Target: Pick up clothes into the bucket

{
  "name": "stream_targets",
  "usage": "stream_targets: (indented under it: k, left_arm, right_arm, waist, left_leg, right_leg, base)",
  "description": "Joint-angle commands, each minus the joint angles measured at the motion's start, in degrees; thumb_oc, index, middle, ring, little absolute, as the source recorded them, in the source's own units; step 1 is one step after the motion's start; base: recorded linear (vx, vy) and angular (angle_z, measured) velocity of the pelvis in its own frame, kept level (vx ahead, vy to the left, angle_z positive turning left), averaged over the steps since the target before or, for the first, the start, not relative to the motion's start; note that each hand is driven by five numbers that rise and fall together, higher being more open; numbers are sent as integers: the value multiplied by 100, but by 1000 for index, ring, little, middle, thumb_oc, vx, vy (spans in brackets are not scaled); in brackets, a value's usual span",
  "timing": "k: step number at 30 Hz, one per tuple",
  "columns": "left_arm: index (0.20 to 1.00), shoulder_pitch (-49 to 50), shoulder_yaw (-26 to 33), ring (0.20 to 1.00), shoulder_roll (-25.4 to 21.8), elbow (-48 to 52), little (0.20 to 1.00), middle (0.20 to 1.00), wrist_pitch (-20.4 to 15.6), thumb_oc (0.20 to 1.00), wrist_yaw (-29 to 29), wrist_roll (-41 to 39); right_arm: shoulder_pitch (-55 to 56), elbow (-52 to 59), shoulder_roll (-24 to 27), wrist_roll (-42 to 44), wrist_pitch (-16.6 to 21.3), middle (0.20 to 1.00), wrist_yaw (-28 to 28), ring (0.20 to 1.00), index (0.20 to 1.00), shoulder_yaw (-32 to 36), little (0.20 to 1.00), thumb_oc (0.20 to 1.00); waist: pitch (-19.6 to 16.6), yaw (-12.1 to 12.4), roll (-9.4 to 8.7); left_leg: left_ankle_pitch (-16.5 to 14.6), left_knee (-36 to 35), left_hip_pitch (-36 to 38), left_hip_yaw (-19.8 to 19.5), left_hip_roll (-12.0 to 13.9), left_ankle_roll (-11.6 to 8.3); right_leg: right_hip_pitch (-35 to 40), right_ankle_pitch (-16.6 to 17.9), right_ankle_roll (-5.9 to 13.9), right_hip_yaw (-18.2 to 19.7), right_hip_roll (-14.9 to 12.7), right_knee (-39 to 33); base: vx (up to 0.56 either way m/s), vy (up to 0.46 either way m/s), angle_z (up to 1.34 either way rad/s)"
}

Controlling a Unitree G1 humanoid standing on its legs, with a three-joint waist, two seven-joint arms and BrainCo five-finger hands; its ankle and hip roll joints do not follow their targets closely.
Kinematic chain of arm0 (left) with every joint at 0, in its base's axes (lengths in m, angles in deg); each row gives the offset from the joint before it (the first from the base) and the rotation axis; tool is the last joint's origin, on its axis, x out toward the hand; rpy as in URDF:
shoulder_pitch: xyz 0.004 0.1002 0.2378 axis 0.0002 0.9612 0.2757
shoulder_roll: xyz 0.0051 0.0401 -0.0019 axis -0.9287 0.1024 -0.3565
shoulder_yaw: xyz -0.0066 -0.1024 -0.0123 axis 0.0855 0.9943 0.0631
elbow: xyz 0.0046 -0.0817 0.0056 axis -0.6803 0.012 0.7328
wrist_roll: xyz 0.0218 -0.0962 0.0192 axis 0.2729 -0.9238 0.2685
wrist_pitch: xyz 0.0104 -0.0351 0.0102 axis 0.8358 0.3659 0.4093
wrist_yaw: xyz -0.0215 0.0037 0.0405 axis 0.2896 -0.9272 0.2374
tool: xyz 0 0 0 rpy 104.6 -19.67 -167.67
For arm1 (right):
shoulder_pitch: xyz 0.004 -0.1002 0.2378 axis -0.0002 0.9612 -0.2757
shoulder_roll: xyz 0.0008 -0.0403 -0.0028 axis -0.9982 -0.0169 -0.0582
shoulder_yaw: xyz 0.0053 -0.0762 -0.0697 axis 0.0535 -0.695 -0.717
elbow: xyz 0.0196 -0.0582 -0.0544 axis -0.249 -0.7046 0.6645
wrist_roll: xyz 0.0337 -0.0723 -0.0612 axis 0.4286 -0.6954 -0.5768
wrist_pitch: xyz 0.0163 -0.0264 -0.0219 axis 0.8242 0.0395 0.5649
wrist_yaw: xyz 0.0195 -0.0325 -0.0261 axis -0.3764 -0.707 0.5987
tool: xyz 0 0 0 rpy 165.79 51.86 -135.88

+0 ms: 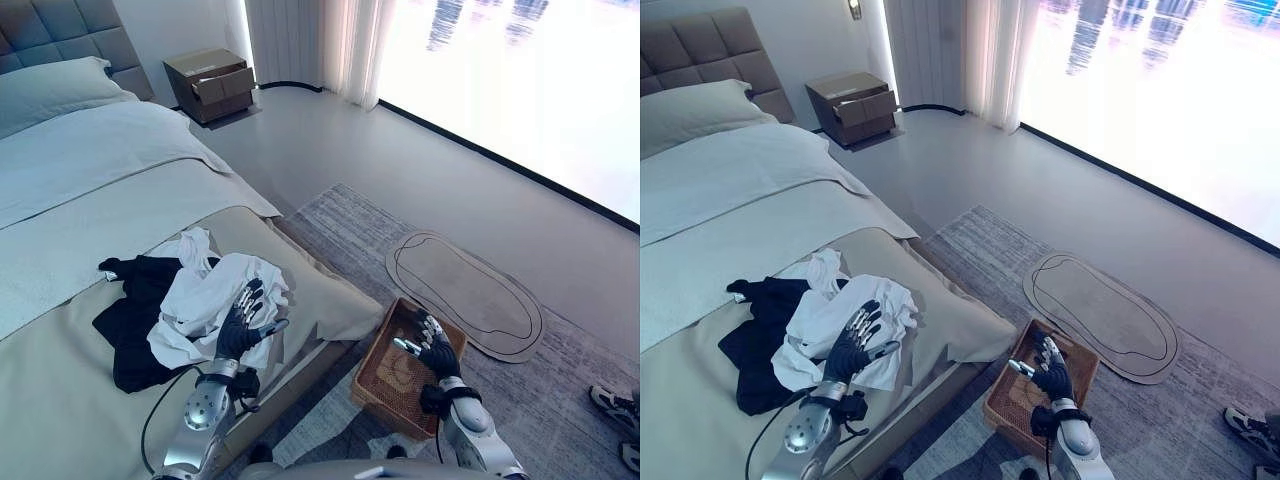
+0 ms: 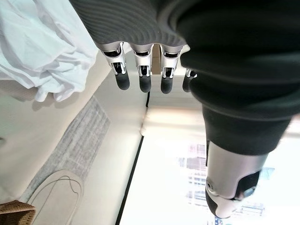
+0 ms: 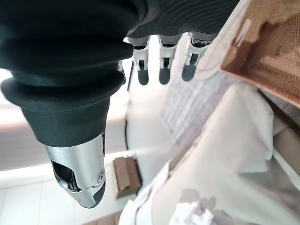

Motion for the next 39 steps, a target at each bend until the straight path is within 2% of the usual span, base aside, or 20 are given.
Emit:
stream_targets:
  k: [1, 4, 5, 7, 11, 15, 21, 23, 26, 27, 30, 31, 35, 39]
  left_arm:
    - [1000, -191, 415, 1000, -355, 290, 1000, 1000, -298, 1000, -310, 645]
    - [1000, -215, 525, 1000, -456, 253, 1000, 1000, -290, 1000, -591, 1128]
    - [1000, -286, 670, 1000, -589, 246, 1000, 1000, -258, 1000, -992, 1682]
    - [1000, -326, 726, 1000, -660, 280, 1000, 1000, -253, 1000, -1115, 1903]
    - [1000, -852, 873, 1000, -859, 105, 1000, 1000, -191, 1000, -1679, 2395]
    - [1000, -1386, 975, 1000, -1047, -104, 1000, 1000, -33, 1000, -2174, 2918]
    - [1000, -2015, 1033, 1000, -1220, -285, 1000, 1000, 244, 1000, -2712, 3486]
    - [1000, -2331, 1050, 1000, -1377, -385, 1000, 1000, 480, 1000, -3119, 3917]
    - [1000, -2440, 1053, 1000, -1438, -389, 1000, 1000, 572, 1000, -3242, 4106]
    - [1000, -2691, 1088, 1000, -1605, -358, 1000, 1000, 807, 1000, -3527, 4521]
    - [1000, -2878, 1103, 1000, -1736, -356, 1000, 1000, 956, 1000, -3657, 4791]
    - [1000, -3121, 1077, 1000, -1970, -460, 1000, 1000, 1185, 1000, -3794, 5104]
    - [1000, -3619, 950, 1000, -2358, -745, 1000, 1000, 1562, 1000, -3885, 5585]
    - [1000, -3917, 936, 1000, -2603, -870, 1000, 1000, 1740, 1000, -3883, 5807]
  right_arm:
    - [-200, 585, 126, -282, 256, 1000, -69, 1000, 1000, 242, 1000, 1000]
    - [-251, 614, 171, -324, 278, 1000, -90, 1000, 1000, 256, 1000, 1000]
    - [-369, 676, 222, -265, 307, 1000, -114, 1000, 1000, 228, 1000, 1000]
    - [-424, 734, 260, -256, 315, 1000, -123, 1000, 1000, 222, 1000, 1000]
    - [-853, 903, 466, -313, 375, 1000, -76, 1000, 1000, 143, 1000, 1000]
    - [-1161, 994, 583, -262, 430, 1000, -8, 1000, 1000, 143, 1000, 1000]
    - [-1495, 1079, 639, -245, 495, 1000, 169, 1000, 1000, 227, 1000, 1000]
    - [-1664, 1169, 643, -261, 542, 1000, 301, 1000, 1000, 254, 1000, 1000]
    - [-1738, 1169, 644, -267, 555, 1000, 343, 1000, 1000, 273, 1000, 1000]
    - [-1859, 1255, 664, -262, 588, 1000, 403, 1000, 1000, 292, 1000, 1000]
    - [-1905, 1266, 687, -268, 603, 1000, 419, 1000, 1000, 309, 1000, 1000]
    - [-1967, 1298, 724, -300, 616, 1000, 436, 1000, 1000, 308, 1000, 1000]
    - [-2017, 1349, 797, -266, 643, 1000, 391, 1000, 1000, 314, 1000, 1000]
    - [-1981, 1370, 829, -201, 662, 1000, 311, 1000, 1000, 366, 1000, 1000]
  waist:
    - [166, 138, -300]
    - [263, 189, -330]
    - [487, 251, -365]
    - [616, 272, -384]
    - [1189, 270, -458]
    - [1467, 243, -507]
    - [1681, 202, -545]
    - [1835, 168, -564]
    - [1870, 162, -568]
    - [2004, 138, -569]
    - [2062, 104, -560]
    - [2113, 46, -559]
    - [2176, -68, -580]
    - [2192, -173, -593]
  left_leg:
    - [-364, 717, -524, -100, -287, 292]
    - [-462, 972, -677, -117, -343, 301]
    - [-538, 1247, -899, -118, -401, 329]
    - [-592, 1424, -1058, -110, -420, 349]
    - [-680, 2006, -1821, -146, -424, 401]
    - [-712, 2459, -2571, -172, -440, 405]
    - [-818, 2927, -3322, -262, -453, 385]
    - [-818, 3054, -3616, -269, -468, 383]
    - [-827, 3108, -3722, -272, -458, 383]
    - [-835, 3225, -3948, -271, -464, 391]
    - [-850, 3301, -4089, -285, -466, 397]
    - [-866, 3376, -4209, -277, -479, 401]
    - [-907, 3536, -4445, -251, -478, 423]
    - [-945, 3647, -4637, -248, -463, 442]
  right_leg:
    - [-480, 177, -54, -17, -76, 480]
    - [-502, 125, -41, -31, -138, 587]
    - [-635, 77, -43, -22, -199, 750]
    - [-760, 42, -46, 6, -237, 866]
    - [-1598, 6, -97, 144, -376, 1432]
    - [-2358, -51, -137, 236, -449, 1867]
    - [-3027, -182, -161, 237, -487, 2291]
    - [-3338, -188, -175, 273, -481, 2428]
    - [-3445, -193, -176, 282, -476, 2482]
    - [-3662, -193, -175, 284, -488, 2568]
    - [-3806, -200, -175, 299, -489, 2635]
    - [-3922, -199, -176, 331, -483, 2675]
    - [-4157, -196, -175, 376, -455, 2752]
    - [-4369, -175, -174, 433, -424, 2796]
  base:
    - [22, 21, 16]
    - [6, 38, 15]
    - [-55, 38, 10]
    - [-92, 53, 12]
    - [-223, 79, 4]
    - [-141, 57, 3]
    - [-98, 21, 6]
    - [-88, 24, 2]
    - [-41, 15, 2]
    - [-48, 23, 5]
    - [-39, 21, 0]
    - [-34, 23, 2]
    - [-17, 17, 0]
    - [-5, 4, -1]
